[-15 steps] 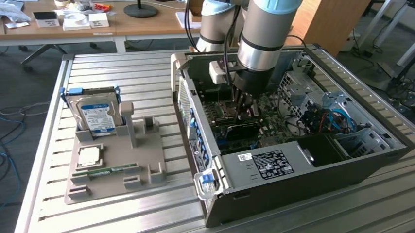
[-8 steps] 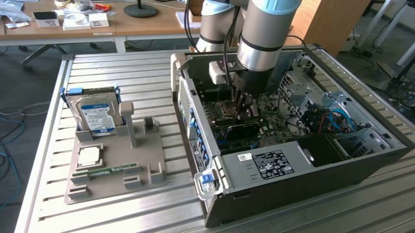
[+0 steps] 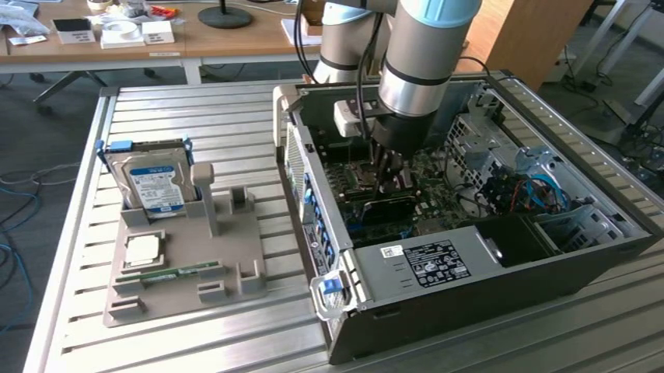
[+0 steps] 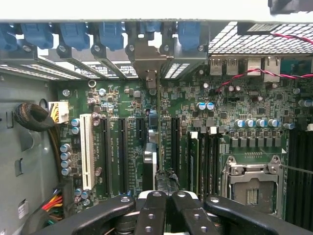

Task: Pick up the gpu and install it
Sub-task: 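Press down on the gpu until it lock into place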

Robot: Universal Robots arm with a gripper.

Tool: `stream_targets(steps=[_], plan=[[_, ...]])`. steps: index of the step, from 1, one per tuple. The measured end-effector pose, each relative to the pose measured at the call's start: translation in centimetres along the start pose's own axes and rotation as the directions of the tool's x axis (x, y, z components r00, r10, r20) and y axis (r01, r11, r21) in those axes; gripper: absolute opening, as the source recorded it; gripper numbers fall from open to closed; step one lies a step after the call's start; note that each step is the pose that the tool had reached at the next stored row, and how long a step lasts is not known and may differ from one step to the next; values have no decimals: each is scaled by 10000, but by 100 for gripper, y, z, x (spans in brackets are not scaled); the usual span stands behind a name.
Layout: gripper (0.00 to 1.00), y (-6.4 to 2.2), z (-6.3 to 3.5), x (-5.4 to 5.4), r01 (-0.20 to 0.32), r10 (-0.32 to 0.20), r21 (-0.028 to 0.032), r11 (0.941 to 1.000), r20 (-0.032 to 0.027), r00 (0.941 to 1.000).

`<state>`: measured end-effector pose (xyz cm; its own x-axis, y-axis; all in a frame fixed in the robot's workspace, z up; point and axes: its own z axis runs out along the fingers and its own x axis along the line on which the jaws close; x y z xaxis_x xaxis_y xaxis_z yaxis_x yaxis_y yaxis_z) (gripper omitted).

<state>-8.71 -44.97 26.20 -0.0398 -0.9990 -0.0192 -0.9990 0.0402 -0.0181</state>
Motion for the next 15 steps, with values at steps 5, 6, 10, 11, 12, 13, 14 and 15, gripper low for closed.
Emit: stream_targets(steps=[5, 6, 10, 11, 12, 13, 14, 15], plan=[[11, 0, 4, 0, 1, -1, 0, 10000, 3, 10000], [11, 0, 6, 0, 0, 0, 0, 10000, 2, 10000], [11, 1, 9, 0, 0, 0, 1, 10000, 3, 10000], [11, 1, 9, 0, 0, 0, 1, 10000, 3, 10000], [11, 1, 9, 0, 0, 0, 1, 10000, 4, 10000], [11, 1, 10, 0, 0, 0, 0, 10000, 3, 10000], [11, 2, 11, 0, 0, 0, 1, 10000, 2, 10000], [11, 3, 11, 0, 0, 0, 1, 10000, 2, 10000]])
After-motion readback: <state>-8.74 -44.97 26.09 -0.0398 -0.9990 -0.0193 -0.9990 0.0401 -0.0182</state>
